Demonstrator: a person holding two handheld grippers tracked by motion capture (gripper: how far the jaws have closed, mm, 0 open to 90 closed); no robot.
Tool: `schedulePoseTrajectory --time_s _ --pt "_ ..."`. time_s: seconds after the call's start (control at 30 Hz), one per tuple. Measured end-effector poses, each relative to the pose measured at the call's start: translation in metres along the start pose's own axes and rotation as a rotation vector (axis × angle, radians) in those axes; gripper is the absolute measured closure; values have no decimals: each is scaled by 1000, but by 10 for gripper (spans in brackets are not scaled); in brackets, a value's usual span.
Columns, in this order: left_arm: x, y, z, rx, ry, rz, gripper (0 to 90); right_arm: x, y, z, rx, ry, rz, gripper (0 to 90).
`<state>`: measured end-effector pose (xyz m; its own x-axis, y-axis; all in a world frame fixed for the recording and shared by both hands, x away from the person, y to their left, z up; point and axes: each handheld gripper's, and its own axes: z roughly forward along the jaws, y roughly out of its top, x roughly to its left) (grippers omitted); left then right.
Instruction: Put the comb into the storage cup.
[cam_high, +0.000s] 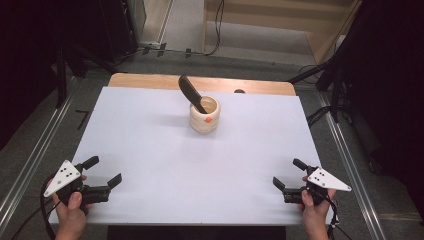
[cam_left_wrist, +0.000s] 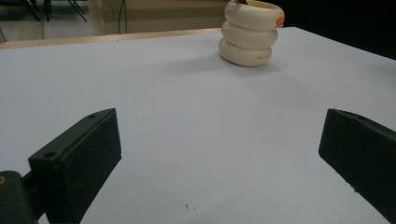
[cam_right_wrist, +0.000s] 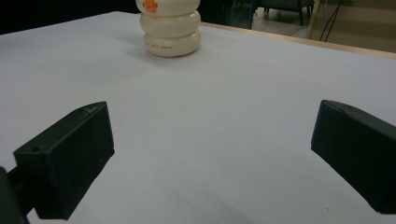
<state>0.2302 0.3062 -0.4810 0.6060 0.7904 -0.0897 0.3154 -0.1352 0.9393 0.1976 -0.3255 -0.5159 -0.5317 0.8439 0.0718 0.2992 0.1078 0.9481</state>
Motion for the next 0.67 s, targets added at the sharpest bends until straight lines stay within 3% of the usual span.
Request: schedulePoseTrajectory --time_s 0.17,0.37,0.67 --pt "7 -2 -5 -8 15 -14 0 0 0 0 1 -1 2 0" --pt "12 -7 -5 -23 4 -55 0 -1 0 1 3 -2 3 0" --pt "10 -8 -5 -28 2 -45 0 -1 0 1 -1 -8 2 0"
